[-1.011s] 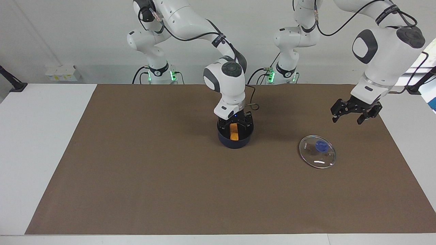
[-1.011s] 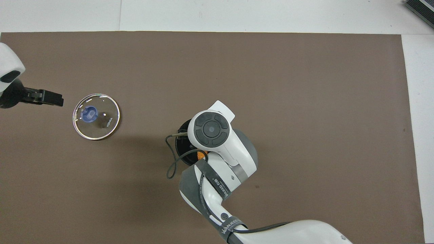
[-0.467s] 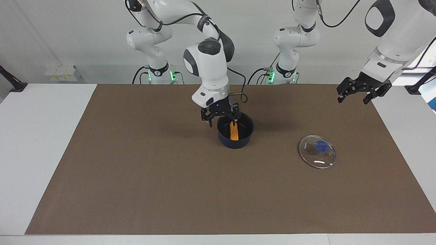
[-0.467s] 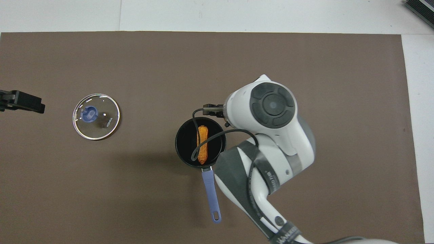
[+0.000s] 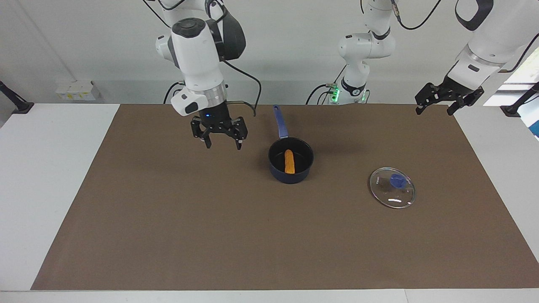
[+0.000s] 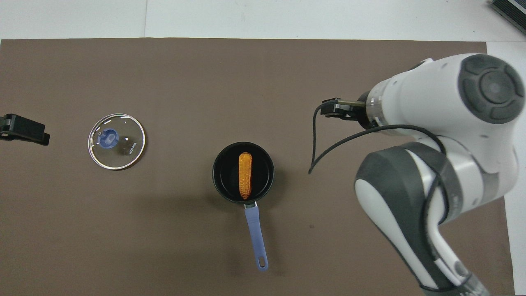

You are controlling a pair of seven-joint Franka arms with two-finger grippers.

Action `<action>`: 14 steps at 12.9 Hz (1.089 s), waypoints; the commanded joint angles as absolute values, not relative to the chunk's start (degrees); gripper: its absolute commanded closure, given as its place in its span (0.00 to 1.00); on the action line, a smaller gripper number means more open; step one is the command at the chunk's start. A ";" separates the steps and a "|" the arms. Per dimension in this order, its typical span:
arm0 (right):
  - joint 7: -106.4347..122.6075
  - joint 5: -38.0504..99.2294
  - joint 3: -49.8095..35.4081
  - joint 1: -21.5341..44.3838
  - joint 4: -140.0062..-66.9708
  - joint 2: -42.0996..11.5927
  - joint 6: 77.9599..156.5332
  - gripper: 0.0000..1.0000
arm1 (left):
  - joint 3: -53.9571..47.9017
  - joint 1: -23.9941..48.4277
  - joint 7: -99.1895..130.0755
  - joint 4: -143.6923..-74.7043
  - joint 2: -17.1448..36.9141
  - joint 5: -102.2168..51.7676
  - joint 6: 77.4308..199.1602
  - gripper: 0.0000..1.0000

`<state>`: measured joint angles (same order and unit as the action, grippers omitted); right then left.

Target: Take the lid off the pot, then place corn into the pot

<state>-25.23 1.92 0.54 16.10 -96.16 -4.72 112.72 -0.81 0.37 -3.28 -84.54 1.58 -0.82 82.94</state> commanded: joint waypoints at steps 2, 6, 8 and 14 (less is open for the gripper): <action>-18.65 1.76 -0.09 8.37 -96.86 0.17 107.59 0.00 | -0.62 0.79 -2.55 -84.90 0.18 -0.97 83.06 0.00; -13.81 -0.70 0.79 4.66 -91.16 0.53 98.63 0.00 | -0.79 0.88 -2.72 -85.60 0.00 -0.97 83.58 0.00; -10.82 -0.70 1.84 4.13 -88.26 0.44 94.50 0.00 | -0.79 0.79 -2.72 -85.69 0.00 -0.97 83.58 0.00; -8.71 -0.53 5.71 4.13 -86.75 0.44 90.88 0.00 | -0.62 0.09 -2.55 -85.43 -0.09 -0.97 82.97 0.00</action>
